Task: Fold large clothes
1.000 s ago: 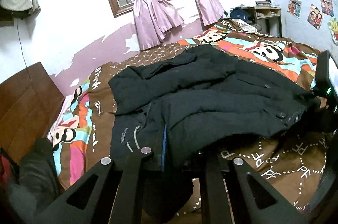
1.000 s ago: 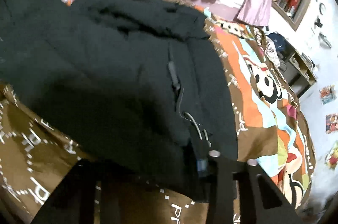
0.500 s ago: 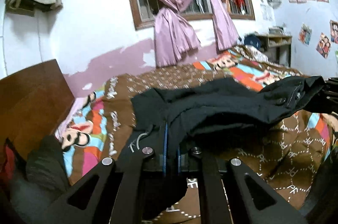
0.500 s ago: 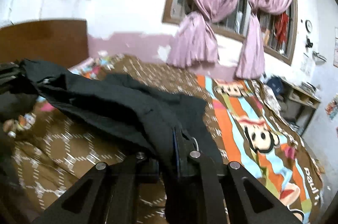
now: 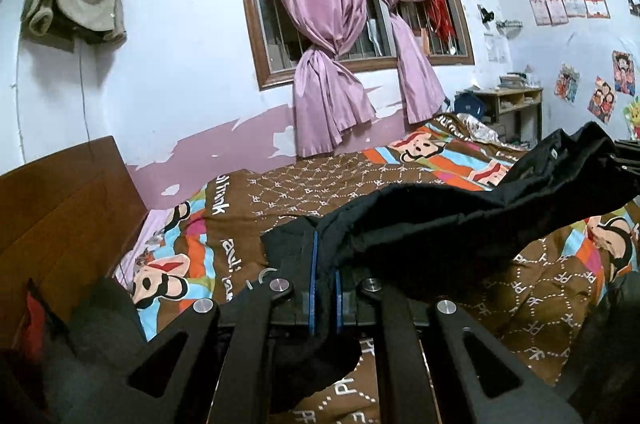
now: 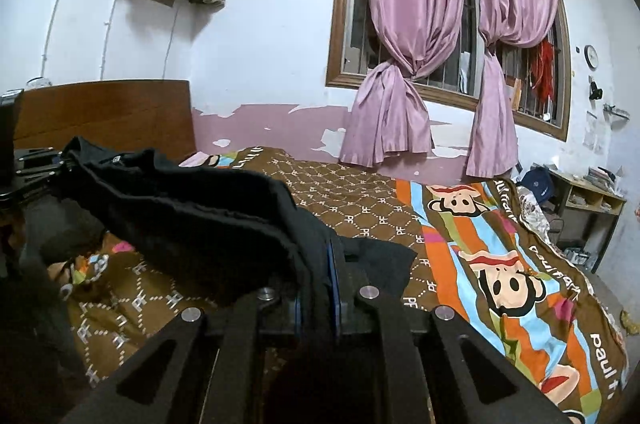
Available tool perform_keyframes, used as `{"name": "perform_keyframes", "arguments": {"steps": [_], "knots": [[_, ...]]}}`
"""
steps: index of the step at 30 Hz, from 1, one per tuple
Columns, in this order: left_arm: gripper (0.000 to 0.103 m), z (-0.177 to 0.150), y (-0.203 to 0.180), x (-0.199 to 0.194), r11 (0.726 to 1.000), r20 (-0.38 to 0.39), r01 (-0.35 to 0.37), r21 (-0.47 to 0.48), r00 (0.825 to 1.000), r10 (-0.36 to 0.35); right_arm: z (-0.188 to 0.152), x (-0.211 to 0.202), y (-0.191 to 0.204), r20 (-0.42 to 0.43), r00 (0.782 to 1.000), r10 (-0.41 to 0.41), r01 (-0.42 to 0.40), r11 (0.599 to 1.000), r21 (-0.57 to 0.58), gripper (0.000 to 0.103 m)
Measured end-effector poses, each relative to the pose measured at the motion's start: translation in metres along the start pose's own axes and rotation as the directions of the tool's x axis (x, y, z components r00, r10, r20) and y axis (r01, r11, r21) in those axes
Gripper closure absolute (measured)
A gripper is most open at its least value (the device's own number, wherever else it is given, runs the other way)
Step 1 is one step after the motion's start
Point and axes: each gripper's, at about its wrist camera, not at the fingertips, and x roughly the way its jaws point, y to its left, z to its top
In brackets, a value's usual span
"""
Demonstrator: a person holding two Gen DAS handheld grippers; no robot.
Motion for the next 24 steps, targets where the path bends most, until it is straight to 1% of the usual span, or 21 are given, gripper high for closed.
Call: {"name": "perform_keyframes", "arguments": {"steps": [2, 4, 8, 11, 15, 18, 24], "knots": [[0.098, 0.010, 0.003, 0.019, 1.000, -0.017, 0.011, 0.003, 1.000, -0.011, 0.008, 0.018, -0.004, 0.011, 1.000, -0.024, 0.024, 1.000, -0.010, 0.094], [0.098, 0.018, 0.007, 0.035, 1.000, -0.021, 0.005, 0.020, 1.000, -0.005, 0.017, 0.036, -0.009, 0.015, 0.999, -0.037, 0.037, 0.999, -0.019, 0.094], [0.098, 0.042, 0.018, 0.084, 0.998, -0.047, -0.003, 0.060, 0.999, 0.006, 0.036, 0.088, -0.029, -0.027, 0.999, -0.029, 0.029, 1.000, 0.005, 0.094], [0.098, 0.051, 0.027, 0.122, 0.998, -0.078, -0.005, 0.068, 0.997, 0.010, 0.045, 0.129, -0.039, -0.053, 0.998, -0.043, 0.043, 0.999, -0.005, 0.094], [0.098, 0.057, 0.038, 0.169, 0.998, -0.104, -0.018, 0.060, 0.994, 0.025, 0.050, 0.175, -0.046, -0.083, 0.994, -0.074, 0.071, 0.997, -0.038, 0.094], [0.098, 0.059, 0.045, 0.206, 0.997, -0.121, -0.035, 0.072, 0.992, 0.044, 0.051, 0.209, -0.049, -0.103, 0.990, -0.098, 0.090, 0.993, -0.072, 0.094], [0.098, 0.049, 0.060, 0.272, 0.995, -0.164, -0.061, 0.076, 0.984, 0.073, 0.038, 0.284, -0.055, -0.154, 0.979, -0.133, 0.119, 0.988, -0.097, 0.093]]}}
